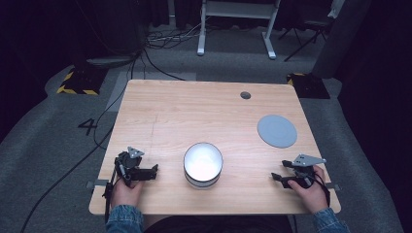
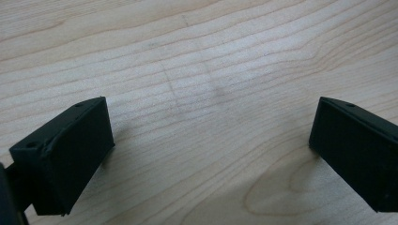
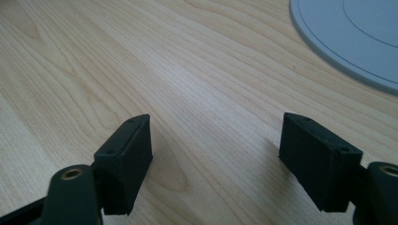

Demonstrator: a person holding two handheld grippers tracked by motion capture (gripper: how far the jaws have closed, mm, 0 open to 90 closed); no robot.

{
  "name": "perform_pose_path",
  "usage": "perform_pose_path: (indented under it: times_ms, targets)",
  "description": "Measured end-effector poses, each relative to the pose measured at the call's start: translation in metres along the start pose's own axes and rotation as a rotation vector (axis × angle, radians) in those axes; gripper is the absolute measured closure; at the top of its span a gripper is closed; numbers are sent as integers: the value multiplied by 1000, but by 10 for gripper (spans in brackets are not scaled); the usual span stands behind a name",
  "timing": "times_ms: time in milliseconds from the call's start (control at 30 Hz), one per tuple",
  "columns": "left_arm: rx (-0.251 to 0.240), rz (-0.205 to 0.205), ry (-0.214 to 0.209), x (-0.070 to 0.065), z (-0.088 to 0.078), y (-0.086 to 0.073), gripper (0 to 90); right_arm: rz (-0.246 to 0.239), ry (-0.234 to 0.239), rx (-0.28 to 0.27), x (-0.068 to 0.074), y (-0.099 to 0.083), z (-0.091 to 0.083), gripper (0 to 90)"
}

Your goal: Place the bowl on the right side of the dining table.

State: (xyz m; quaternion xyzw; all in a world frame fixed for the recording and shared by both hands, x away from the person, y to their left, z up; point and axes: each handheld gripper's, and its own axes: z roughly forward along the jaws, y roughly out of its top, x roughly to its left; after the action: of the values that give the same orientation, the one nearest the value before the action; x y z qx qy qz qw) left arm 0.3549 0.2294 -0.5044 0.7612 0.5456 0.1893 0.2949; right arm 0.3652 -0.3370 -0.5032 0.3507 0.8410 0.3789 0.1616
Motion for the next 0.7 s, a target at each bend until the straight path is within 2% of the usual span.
perform_pose_path:
  times_ms: [267, 367, 467, 700]
  targets:
    - [-4, 8, 9, 0, 0, 0, 6, -1, 0, 1, 0, 0, 0, 256]
    - [-3, 10, 3, 0, 0, 0, 6, 2, -2, 1, 0, 0, 0, 256]
    - [2, 34, -23, 1, 0, 0, 12, 3, -2, 1, 0, 0, 0, 256]
    - [5, 40, -22, 1, -1, 1, 13, 5, -1, 2, 0, 0, 0, 256]
